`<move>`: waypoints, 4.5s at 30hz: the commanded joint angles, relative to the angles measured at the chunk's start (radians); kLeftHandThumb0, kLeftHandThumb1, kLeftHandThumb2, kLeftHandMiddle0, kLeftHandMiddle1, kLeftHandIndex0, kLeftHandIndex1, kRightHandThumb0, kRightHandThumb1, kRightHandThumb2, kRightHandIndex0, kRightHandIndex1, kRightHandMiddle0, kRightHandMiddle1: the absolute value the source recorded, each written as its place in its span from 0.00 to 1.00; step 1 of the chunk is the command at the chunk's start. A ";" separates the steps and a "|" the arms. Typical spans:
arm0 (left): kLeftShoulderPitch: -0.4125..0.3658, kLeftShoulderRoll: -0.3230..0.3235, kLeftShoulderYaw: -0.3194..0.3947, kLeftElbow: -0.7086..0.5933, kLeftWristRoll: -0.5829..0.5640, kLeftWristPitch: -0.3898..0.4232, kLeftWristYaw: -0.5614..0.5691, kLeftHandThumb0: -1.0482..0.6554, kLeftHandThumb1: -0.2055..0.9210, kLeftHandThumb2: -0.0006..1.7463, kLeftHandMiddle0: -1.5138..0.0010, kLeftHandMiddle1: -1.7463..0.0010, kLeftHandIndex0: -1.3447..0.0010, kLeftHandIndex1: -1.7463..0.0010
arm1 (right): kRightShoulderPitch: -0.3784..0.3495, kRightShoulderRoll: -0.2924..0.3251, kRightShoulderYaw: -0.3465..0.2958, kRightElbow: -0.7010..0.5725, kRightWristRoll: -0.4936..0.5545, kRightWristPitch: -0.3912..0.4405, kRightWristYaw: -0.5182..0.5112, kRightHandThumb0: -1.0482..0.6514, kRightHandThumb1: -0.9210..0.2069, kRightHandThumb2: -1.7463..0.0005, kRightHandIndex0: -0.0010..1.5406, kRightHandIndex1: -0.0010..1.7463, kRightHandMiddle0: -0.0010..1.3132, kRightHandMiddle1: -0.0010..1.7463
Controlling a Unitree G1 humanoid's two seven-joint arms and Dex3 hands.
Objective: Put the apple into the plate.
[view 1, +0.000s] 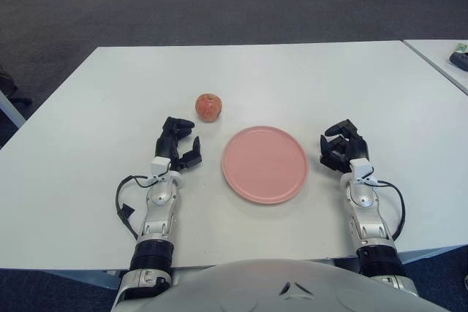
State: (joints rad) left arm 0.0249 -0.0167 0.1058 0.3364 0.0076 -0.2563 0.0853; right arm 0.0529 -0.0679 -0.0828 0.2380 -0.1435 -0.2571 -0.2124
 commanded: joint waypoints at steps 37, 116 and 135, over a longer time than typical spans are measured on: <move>-0.397 0.304 -0.097 0.236 0.317 -0.102 0.089 0.28 0.65 0.59 0.96 0.18 0.98 0.19 | -0.011 0.000 0.000 0.034 -0.010 -0.002 -0.009 0.38 0.33 0.41 0.46 0.87 0.33 1.00; -0.925 0.235 -0.659 0.980 0.671 -0.064 -0.239 0.08 0.59 0.53 1.00 1.00 1.00 0.85 | 0.026 0.005 0.000 -0.003 -0.015 0.015 -0.033 0.38 0.31 0.42 0.45 0.84 0.31 1.00; -0.897 0.233 -0.694 0.998 0.692 -0.020 -0.245 0.10 0.64 0.53 1.00 1.00 1.00 0.74 | 0.032 0.002 -0.007 -0.014 -0.010 0.013 -0.036 0.38 0.32 0.42 0.45 0.84 0.32 1.00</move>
State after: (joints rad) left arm -0.9433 0.2315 -0.5632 1.2957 0.6797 -0.2874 -0.1234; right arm 0.0700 -0.0612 -0.0828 0.2229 -0.1493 -0.2640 -0.2491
